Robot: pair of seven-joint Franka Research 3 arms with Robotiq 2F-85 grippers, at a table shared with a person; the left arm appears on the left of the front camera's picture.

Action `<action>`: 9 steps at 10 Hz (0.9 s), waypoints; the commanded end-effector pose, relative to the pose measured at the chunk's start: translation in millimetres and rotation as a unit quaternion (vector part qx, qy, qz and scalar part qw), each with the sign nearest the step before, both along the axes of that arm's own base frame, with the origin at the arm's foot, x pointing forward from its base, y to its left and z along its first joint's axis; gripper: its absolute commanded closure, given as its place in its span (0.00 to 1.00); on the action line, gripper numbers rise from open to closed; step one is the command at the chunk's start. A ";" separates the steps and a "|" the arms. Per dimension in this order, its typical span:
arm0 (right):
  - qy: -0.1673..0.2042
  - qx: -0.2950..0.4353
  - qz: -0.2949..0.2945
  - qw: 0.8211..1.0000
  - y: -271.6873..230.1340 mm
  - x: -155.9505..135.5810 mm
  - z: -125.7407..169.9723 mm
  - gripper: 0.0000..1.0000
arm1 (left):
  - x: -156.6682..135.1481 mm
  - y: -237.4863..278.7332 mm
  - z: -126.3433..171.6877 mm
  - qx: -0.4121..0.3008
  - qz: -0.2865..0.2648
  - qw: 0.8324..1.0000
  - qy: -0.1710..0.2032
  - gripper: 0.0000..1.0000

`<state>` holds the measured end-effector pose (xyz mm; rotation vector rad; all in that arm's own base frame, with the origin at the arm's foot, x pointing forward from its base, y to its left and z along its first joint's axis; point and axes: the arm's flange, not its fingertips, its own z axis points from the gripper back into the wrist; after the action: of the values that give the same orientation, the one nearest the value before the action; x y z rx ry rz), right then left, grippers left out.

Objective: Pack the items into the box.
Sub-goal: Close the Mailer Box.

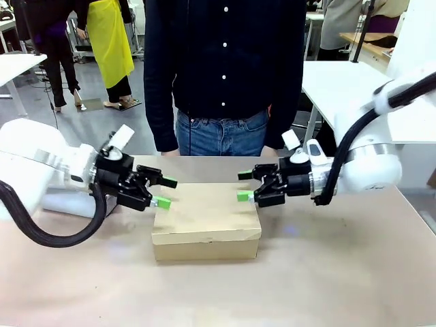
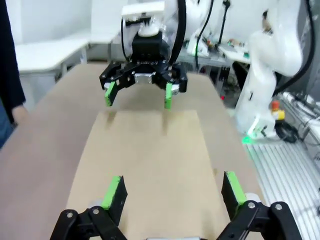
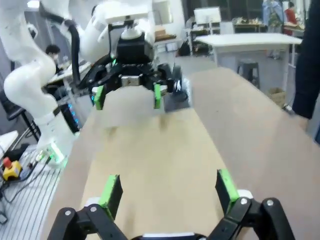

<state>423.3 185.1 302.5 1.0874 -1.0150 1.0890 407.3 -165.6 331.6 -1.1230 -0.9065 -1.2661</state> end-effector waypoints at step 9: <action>0.288 0.106 -0.248 0.919 -232.5 -123.8 76.4 0.00 | -76.8 214.9 52.2 -0.122 0.262 0.914 0.284 0.00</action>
<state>378.4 -60.6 395.0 1.1448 -0.8309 0.2834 373.8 58.5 383.1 -1.2518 -0.8058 -0.3950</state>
